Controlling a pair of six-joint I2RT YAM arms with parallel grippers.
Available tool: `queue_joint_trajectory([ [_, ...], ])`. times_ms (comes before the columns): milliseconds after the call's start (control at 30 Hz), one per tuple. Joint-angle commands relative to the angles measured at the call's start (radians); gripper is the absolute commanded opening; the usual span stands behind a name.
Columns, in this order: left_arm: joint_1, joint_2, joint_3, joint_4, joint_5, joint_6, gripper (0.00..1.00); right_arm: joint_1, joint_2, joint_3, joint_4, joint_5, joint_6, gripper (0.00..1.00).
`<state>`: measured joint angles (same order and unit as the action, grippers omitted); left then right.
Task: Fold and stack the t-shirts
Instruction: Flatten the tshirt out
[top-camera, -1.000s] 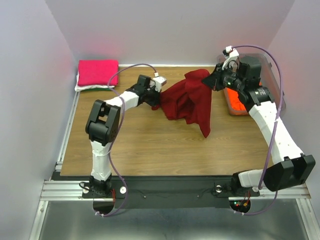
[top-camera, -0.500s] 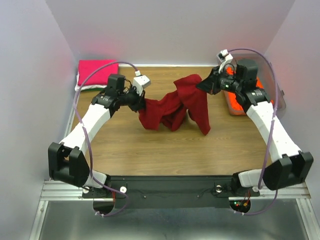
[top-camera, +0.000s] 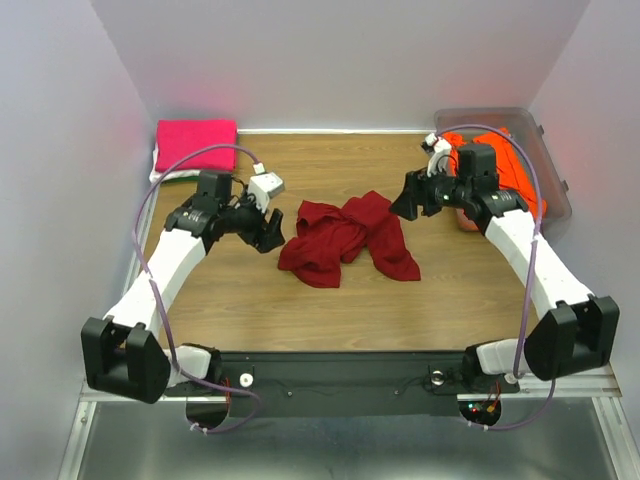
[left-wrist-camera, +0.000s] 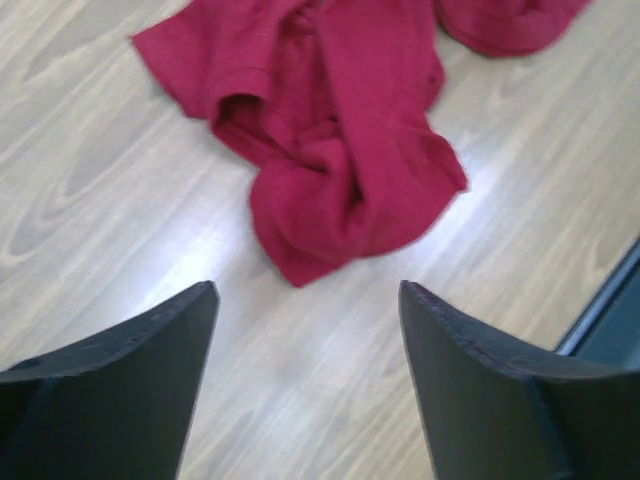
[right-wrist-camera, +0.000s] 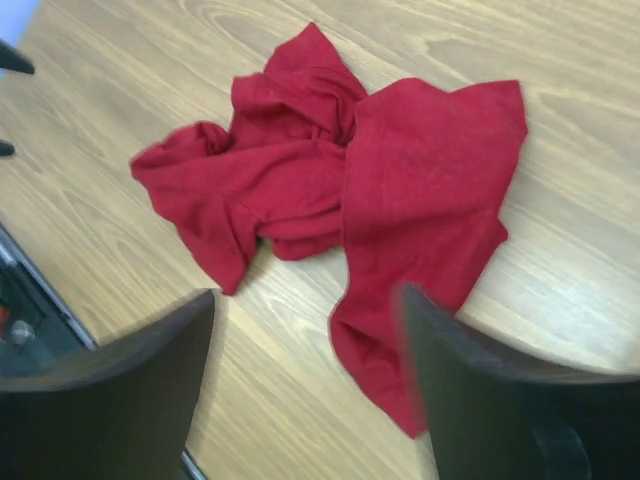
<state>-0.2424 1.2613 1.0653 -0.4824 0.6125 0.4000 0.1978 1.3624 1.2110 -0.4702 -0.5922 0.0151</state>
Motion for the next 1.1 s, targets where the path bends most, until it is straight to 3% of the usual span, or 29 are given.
queue_joint_trajectory([
  [0, -0.079, -0.045, -0.109, 0.013, 0.013, 0.005, 0.73, 0.011, -0.03, -0.047, -0.021, 0.023, -0.057, 0.64],
  [67, -0.139, -0.04, -0.154, 0.072, -0.006, -0.039, 0.72, 0.05, 0.028, -0.053, -0.021, 0.038, -0.049, 0.59],
  [233, -0.155, 0.07, -0.122, 0.12, -0.16, -0.056, 0.99, 0.129, 0.2, -0.015, 0.068, 0.191, -0.047, 0.68],
  [500, -0.181, 0.276, -0.084, 0.165, -0.194, -0.018, 0.98, 0.186, 0.435, 0.18, 0.154, 0.31, -0.032, 0.77],
  [600, -0.178, 0.334, -0.054, 0.16, -0.203, -0.013, 0.81, 0.206, 0.494, 0.211, 0.151, 0.35, -0.049, 0.75],
  [633, -0.173, 0.346, -0.048, 0.156, -0.2, -0.009, 0.68, 0.209, 0.515, 0.205, 0.151, 0.362, -0.049, 0.73],
  [700, -0.146, 0.343, -0.03, 0.136, -0.185, -0.009, 0.56, 0.209, 0.52, 0.176, 0.136, 0.367, -0.064, 0.58],
  [733, -0.135, 0.339, -0.021, 0.119, -0.18, -0.003, 0.45, 0.209, 0.515, 0.159, 0.133, 0.353, -0.07, 0.49],
  [767, -0.097, 0.322, 0.005, 0.075, -0.171, 0.013, 0.24, 0.209, 0.486, 0.145, 0.118, 0.339, -0.084, 0.39],
  [867, -0.02, 0.271, 0.054, -0.013, -0.108, 0.052, 0.0, 0.207, 0.417, 0.095, 0.094, 0.324, -0.099, 0.12],
  [900, 0.035, 0.259, 0.086, -0.081, -0.077, 0.086, 0.0, 0.207, 0.367, 0.082, 0.07, 0.327, -0.11, 0.01],
  [1067, 0.138, 0.221, 0.157, -0.295, -0.033, 0.201, 0.0, 0.175, 0.187, 0.018, 0.005, 0.347, -0.147, 0.01],
])
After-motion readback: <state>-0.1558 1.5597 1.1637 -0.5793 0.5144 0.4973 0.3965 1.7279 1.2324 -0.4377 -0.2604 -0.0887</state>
